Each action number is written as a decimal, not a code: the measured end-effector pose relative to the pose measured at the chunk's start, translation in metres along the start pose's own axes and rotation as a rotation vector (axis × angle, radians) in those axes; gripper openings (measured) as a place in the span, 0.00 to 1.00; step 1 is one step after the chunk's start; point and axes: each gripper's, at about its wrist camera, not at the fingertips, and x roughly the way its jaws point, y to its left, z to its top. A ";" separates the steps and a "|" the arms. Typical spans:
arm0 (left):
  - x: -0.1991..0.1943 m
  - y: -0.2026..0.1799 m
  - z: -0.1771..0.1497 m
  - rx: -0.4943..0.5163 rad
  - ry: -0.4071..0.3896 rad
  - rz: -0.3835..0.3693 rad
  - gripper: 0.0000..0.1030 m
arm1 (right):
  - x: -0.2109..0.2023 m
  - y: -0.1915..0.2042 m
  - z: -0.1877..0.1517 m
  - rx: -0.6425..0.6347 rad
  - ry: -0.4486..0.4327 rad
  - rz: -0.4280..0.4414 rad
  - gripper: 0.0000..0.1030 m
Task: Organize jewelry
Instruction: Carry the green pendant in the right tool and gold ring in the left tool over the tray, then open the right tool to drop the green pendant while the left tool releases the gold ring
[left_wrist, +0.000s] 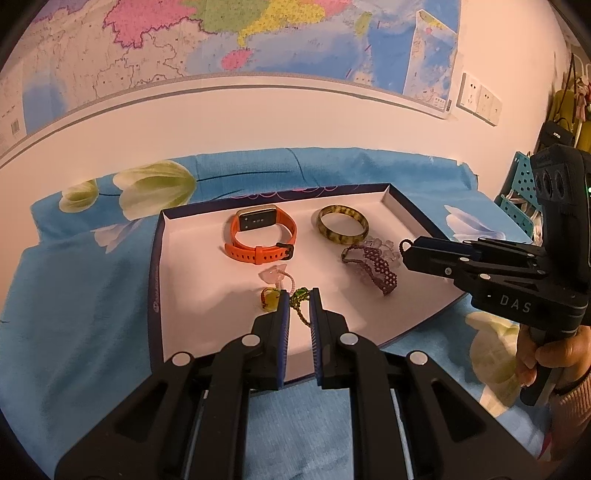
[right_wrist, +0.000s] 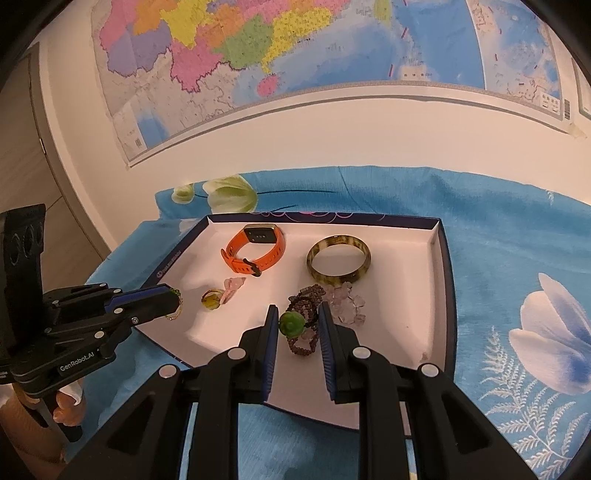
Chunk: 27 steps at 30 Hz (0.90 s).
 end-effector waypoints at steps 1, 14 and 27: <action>0.001 0.000 0.000 -0.001 0.002 0.002 0.11 | 0.002 0.000 0.000 0.000 0.003 -0.002 0.19; 0.015 0.003 0.000 -0.012 0.035 0.008 0.11 | 0.016 0.001 0.003 -0.002 0.028 -0.017 0.20; 0.018 0.008 -0.001 -0.039 0.046 0.009 0.24 | 0.020 -0.002 0.004 0.009 0.031 -0.027 0.21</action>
